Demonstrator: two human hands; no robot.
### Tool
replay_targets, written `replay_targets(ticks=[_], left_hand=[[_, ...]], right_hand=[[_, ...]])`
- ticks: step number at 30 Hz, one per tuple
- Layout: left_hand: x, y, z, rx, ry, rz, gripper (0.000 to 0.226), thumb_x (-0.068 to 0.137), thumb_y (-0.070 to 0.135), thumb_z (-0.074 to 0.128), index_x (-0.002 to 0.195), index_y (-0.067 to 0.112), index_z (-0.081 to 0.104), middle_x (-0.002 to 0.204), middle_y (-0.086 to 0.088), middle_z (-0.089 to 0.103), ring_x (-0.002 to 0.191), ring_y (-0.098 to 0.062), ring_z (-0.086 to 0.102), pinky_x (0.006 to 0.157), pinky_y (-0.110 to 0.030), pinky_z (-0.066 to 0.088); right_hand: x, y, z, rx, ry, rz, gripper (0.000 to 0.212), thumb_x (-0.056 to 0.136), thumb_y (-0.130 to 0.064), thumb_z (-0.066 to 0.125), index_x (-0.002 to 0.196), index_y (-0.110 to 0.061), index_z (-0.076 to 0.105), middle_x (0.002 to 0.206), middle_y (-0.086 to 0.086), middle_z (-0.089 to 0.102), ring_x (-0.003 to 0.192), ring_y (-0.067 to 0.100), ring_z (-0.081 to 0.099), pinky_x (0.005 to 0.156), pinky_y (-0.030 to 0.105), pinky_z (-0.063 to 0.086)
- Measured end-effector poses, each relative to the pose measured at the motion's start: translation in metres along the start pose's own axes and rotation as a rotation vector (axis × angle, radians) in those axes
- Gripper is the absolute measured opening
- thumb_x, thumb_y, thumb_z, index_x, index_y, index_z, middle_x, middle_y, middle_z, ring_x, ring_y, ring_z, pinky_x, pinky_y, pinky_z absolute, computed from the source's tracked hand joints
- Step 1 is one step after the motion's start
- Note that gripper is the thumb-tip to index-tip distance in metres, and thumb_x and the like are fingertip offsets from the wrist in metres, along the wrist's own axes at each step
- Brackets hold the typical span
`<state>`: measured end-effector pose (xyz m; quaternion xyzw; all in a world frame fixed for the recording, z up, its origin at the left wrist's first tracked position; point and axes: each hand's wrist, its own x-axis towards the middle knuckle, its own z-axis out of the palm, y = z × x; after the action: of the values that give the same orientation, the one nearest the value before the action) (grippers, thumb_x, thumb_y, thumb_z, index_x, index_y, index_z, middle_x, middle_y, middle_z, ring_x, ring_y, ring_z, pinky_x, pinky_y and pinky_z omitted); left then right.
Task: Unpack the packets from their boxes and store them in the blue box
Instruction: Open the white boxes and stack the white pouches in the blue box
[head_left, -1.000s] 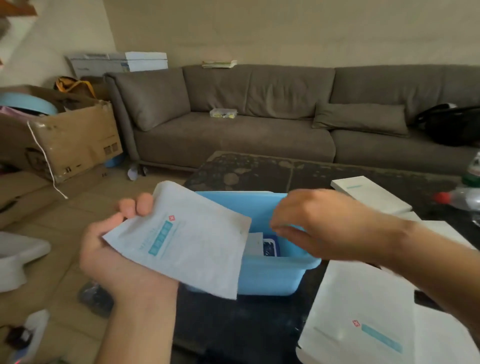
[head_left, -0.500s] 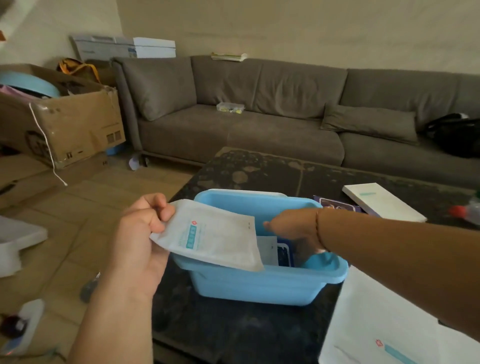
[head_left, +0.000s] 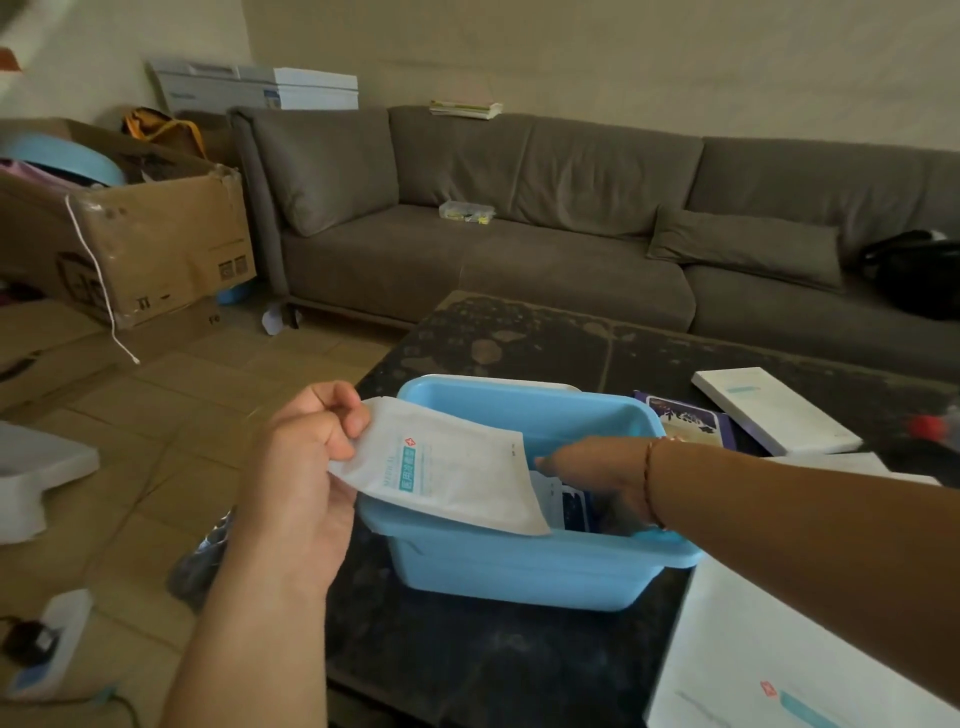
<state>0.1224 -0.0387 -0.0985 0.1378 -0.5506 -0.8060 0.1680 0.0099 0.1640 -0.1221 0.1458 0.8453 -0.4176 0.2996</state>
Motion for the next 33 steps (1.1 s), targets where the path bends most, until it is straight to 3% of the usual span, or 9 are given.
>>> replay_targets(ticks=[8,12,15,17,19,22,25,29,33], left_hand=[[-0.001,-0.001,0.000,0.031,-0.009,0.012,0.022,0.045,0.006,0.039,0.056,0.021,0.050,0.058,0.008,0.049,0.083,-0.021,0.056,0.058,-0.028,0.039],[0.001,-0.001,-0.004,0.078,-0.029,0.045,0.025,0.044,0.004,0.038,0.055,0.022,0.052,0.062,0.006,0.047,0.079,-0.018,0.051,0.055,-0.026,0.038],[0.001,0.001,-0.004,0.119,-0.065,0.069,0.027,0.045,0.001,0.038,0.055,0.021,0.053,0.063,0.005,0.047,0.078,-0.016,0.051,0.054,-0.024,0.037],[-0.002,0.003,-0.004,0.101,-0.115,0.085,0.028,0.045,-0.001,0.040,0.056,0.021,0.054,0.064,0.005,0.049,0.077,-0.014,0.052,0.054,-0.021,0.040],[-0.006,0.005,-0.003,0.069,-0.179,0.100,0.034,0.056,-0.010,0.042,0.063,0.019,0.057,0.069,0.004,0.056,0.084,-0.011,0.059,0.059,-0.020,0.047],[-0.008,0.005,-0.001,0.092,-0.131,0.122,0.048,0.085,-0.019,0.040,0.073,0.020,0.065,0.091,0.007,0.072,0.102,-0.017,0.068,0.070,-0.033,0.057],[-0.006,0.004,-0.003,0.179,-0.001,0.141,0.036,0.090,-0.011,0.056,0.091,0.022,0.067,0.095,0.014,0.072,0.102,-0.016,0.069,0.075,-0.036,0.058],[-0.006,0.002,-0.005,0.161,0.031,0.096,0.042,0.081,-0.008,0.069,0.108,0.025,0.066,0.111,0.014,0.065,0.100,-0.014,0.071,0.078,-0.034,0.058],[-0.008,0.002,-0.006,0.124,0.017,0.079,0.042,0.079,-0.005,0.072,0.111,0.022,0.066,0.113,0.008,0.067,0.097,-0.013,0.073,0.078,-0.030,0.057]], right_hand=[[0.000,0.001,0.004,-0.036,0.004,0.012,0.052,0.092,-0.021,0.062,0.141,-0.018,0.042,0.127,0.013,0.055,0.112,0.033,0.055,0.101,0.049,0.047],[-0.019,-0.003,-0.002,-0.283,0.042,-0.099,0.039,0.099,-0.012,0.045,0.138,-0.007,0.045,0.128,0.015,0.053,0.113,0.029,0.054,0.102,0.038,0.046],[-0.039,-0.015,-0.005,-0.432,0.131,-0.306,0.036,0.101,-0.014,0.042,0.135,-0.002,0.049,0.126,0.017,0.059,0.109,0.027,0.058,0.095,0.033,0.049],[-0.043,-0.021,-0.009,-0.123,0.032,-0.293,0.047,0.100,-0.036,0.050,0.135,-0.006,0.044,0.117,0.017,0.065,0.097,0.027,0.068,0.085,0.036,0.058],[-0.053,-0.022,-0.012,0.092,-0.248,-0.193,0.054,0.096,-0.047,0.054,0.132,-0.008,0.045,0.101,0.018,0.070,0.077,0.025,0.072,0.071,0.034,0.061],[-0.059,-0.013,-0.009,0.258,-0.415,-0.205,0.030,0.096,-0.020,0.060,0.121,-0.005,0.056,0.086,0.013,0.075,0.070,0.023,0.073,0.064,0.036,0.061],[-0.057,-0.010,-0.014,0.467,-0.363,-0.268,0.025,0.097,-0.003,0.051,0.121,-0.003,0.060,0.103,0.013,0.071,0.084,0.023,0.069,0.061,0.034,0.062],[-0.052,-0.007,-0.023,0.556,-0.225,-0.318,0.018,0.100,-0.006,0.048,0.109,-0.007,0.063,0.118,0.014,0.067,0.098,0.030,0.067,0.066,0.038,0.063],[-0.051,-0.005,-0.021,0.598,-0.183,-0.368,0.019,0.100,-0.005,0.047,0.112,-0.008,0.062,0.119,0.015,0.067,0.099,0.032,0.068,0.067,0.039,0.063]])
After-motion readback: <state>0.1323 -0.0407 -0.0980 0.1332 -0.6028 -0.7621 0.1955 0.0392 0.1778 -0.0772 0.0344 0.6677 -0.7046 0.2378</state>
